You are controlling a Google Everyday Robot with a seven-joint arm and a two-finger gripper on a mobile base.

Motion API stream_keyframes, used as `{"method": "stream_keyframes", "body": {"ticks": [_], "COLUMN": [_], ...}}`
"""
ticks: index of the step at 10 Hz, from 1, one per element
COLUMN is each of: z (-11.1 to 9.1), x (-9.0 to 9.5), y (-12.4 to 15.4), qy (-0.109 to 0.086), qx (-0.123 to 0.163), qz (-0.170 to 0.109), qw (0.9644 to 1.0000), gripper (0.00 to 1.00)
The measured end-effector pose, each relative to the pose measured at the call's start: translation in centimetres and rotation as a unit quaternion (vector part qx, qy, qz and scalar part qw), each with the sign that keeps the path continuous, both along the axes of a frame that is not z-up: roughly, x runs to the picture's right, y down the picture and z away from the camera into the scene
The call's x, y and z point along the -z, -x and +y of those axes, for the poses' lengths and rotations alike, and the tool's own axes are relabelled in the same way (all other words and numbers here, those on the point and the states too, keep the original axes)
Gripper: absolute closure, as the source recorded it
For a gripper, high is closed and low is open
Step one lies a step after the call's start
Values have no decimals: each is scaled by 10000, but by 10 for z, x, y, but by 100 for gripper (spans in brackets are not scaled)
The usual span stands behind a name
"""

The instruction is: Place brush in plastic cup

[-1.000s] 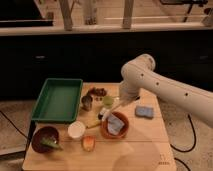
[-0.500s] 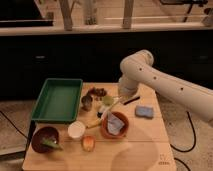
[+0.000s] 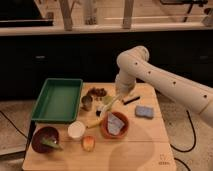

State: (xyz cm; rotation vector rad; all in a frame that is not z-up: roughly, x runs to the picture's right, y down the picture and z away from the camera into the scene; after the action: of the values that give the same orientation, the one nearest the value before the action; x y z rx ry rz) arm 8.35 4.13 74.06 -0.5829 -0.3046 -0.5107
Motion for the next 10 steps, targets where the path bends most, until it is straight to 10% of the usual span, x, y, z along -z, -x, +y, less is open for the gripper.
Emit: {"method": "stream_keyframes", "body": {"ticks": [10], "z": [-11], "x": [-44], "y": [24], "qy": [382], "qx": [328], "qz": [-304], "qw": [9983], "gripper": [96]}}
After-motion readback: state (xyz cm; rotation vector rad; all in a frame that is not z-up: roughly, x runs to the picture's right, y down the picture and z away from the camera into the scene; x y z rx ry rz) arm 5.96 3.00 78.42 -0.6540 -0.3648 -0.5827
